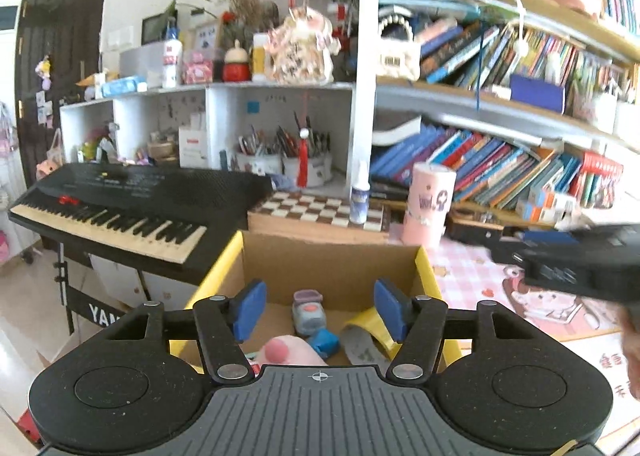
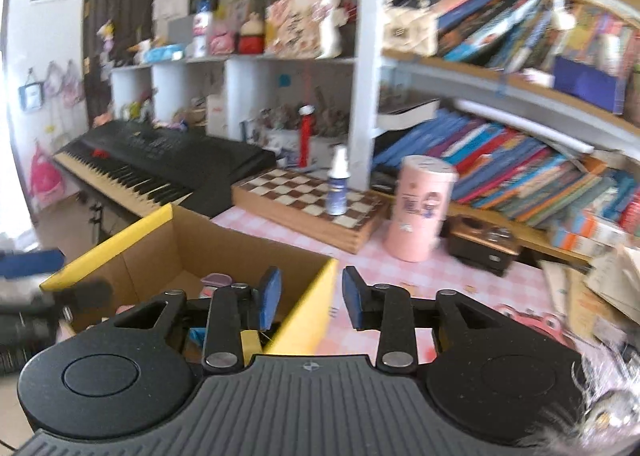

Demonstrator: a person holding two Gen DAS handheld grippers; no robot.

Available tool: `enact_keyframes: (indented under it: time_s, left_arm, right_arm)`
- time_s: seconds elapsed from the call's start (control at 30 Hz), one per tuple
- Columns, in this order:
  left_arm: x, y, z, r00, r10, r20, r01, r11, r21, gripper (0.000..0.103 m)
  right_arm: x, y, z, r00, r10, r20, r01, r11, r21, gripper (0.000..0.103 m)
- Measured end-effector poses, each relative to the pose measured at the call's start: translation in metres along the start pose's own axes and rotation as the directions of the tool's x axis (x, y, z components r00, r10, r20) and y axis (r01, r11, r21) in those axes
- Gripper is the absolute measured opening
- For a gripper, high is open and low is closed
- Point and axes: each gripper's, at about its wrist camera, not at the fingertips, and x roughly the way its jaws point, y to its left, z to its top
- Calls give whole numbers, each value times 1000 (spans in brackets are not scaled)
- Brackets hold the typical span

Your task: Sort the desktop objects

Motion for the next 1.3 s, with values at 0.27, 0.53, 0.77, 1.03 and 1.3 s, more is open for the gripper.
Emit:
enact_keyframes:
  time_s: [0.27,0.53,0.77,1.03,1.3]
  left_arm:
    - [-49,15,-15,998,-41,43,41,999,1,62]
    - [-93,29,-52,999,-20,38,22,999,-37,71]
    - [-126,31,-86,998,-56,5,56,998,-29,77]
    - [-144,16,-111,995,-74,-63,78,995,59,84]
    - [-139,6,-115,984,-123,-127,130,990,53,85]
  right_arm:
    - [-77,3,-39,989,-147,28,142,981,134,33]
    - [-133,38,-89,970,-241,0,238,955,176,36]
    - [-171,72,-135,960,-277,-47,281,949,144,49]
    - [-205,85,-165,952,-292,-96,305,935,181,66]
    - [-223,82,-179,932,-336,-135,358,909,212,85]
